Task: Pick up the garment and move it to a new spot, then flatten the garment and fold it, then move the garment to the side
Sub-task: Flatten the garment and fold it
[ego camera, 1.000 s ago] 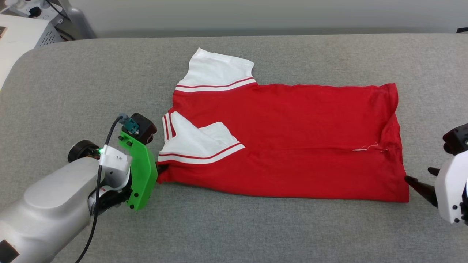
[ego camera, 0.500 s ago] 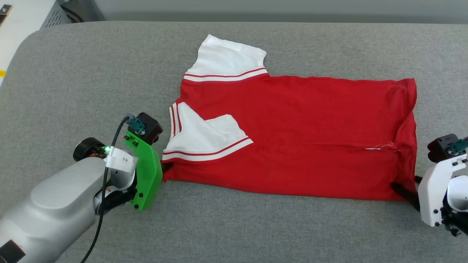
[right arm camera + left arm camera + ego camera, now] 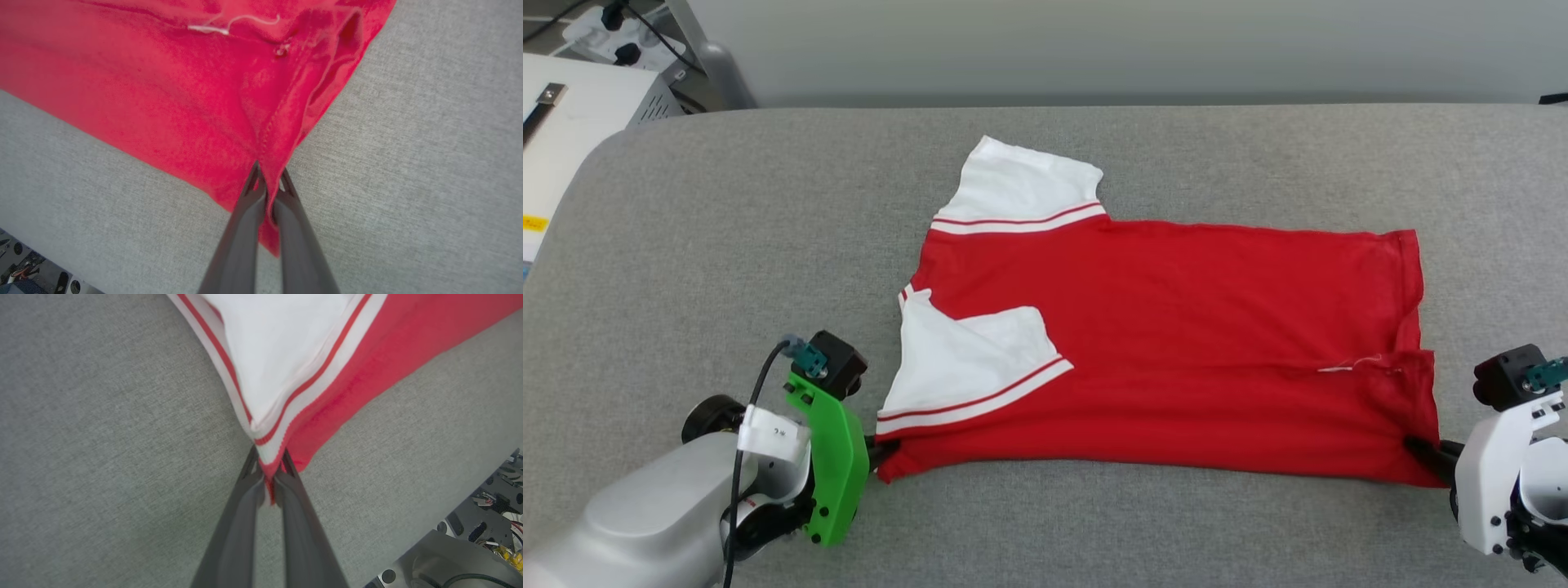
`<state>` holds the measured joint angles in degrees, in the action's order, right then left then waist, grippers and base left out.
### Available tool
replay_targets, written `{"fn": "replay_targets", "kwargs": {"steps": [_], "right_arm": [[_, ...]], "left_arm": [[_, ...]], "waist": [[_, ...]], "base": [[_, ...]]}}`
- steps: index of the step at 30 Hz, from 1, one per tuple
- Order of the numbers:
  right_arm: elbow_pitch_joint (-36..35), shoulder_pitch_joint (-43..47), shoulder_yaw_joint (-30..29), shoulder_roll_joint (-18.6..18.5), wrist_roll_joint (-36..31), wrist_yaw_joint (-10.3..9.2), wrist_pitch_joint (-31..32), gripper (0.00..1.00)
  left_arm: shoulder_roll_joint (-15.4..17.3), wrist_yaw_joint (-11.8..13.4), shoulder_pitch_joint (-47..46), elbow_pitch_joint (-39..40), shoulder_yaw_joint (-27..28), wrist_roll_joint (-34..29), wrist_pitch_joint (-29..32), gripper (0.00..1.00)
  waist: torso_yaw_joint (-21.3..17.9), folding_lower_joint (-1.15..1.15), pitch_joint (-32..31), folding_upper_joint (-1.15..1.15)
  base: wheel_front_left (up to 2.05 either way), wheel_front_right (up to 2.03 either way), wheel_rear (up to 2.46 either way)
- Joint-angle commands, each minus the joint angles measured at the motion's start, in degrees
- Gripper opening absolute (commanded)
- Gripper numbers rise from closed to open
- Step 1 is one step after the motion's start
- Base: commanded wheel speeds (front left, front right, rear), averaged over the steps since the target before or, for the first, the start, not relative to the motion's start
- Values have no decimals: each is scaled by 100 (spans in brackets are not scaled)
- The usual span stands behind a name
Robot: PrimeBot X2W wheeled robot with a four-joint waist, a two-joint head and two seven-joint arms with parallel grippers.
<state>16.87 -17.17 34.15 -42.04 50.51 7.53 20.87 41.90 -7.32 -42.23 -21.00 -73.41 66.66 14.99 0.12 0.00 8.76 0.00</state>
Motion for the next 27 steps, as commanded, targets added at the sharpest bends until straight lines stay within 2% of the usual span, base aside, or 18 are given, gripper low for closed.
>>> {"fn": "replay_targets", "kwargs": {"steps": [1,10,15,20,27], "right_arm": [[-69,132,-34,-79,46,-4,-29,0],[-803,854,-501,-336,87,-4,120,0],[-936,1240,-850,-298,48,-4,302,0],[-800,1398,-1106,-77,-63,-4,444,0],[-295,1291,-1122,378,-243,-4,380,0]], "left_arm": [[99,-16,134,41,10,47,-41,0],[479,77,543,591,9,160,-106,0],[495,177,802,758,8,168,-69,0],[369,207,935,570,20,256,-62,0],[124,159,1009,16,20,232,-48,0]], "waist": [[-53,0,-185,0],[-36,0,-413,0],[-46,0,-395,0],[-75,0,-268,0],[-105,0,-148,0]], "base": [[0,0,0],[0,0,0],[0,0,0],[0,0,0],[0,0,0]]}}
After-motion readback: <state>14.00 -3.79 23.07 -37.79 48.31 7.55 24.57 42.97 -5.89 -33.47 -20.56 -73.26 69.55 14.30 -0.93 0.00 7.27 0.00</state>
